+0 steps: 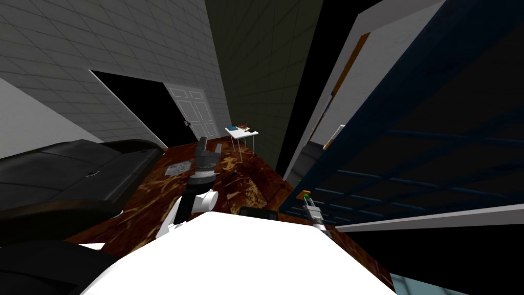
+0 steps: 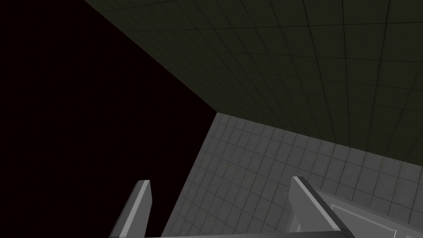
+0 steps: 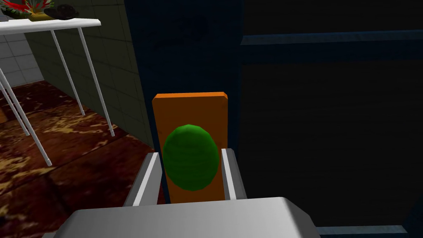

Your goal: Pull the door open

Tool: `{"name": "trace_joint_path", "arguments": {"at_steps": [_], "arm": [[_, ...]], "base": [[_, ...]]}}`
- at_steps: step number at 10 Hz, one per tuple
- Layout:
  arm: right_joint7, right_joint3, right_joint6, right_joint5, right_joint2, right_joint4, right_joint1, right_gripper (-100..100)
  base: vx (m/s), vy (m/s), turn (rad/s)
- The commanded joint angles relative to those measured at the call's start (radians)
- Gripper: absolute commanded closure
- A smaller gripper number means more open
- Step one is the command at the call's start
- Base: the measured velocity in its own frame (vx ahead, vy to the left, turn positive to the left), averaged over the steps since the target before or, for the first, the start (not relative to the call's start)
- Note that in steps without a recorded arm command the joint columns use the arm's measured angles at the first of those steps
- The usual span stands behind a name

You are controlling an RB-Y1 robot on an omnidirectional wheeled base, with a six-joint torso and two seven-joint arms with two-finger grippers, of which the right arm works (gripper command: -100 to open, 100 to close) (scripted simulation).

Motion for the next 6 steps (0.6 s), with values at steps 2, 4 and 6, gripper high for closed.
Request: {"name": "trace_joint_path", "arguments": {"at_steps": [2,4,6], "arm": [[-0.014,0.013,-0.018,0.005,-0.005,0.015,0.004,100],[-0.028,0.025,-0.039,0.010,-0.012,0.029,0.005,100],[-0.043,0.038,-0.063,0.015,-0.020,0.045,0.006,100]], "base": [[-0.128,-0.028,0.088],[-0.237,-0.060,0.164],[-0.213,-0.058,0.153]]}}
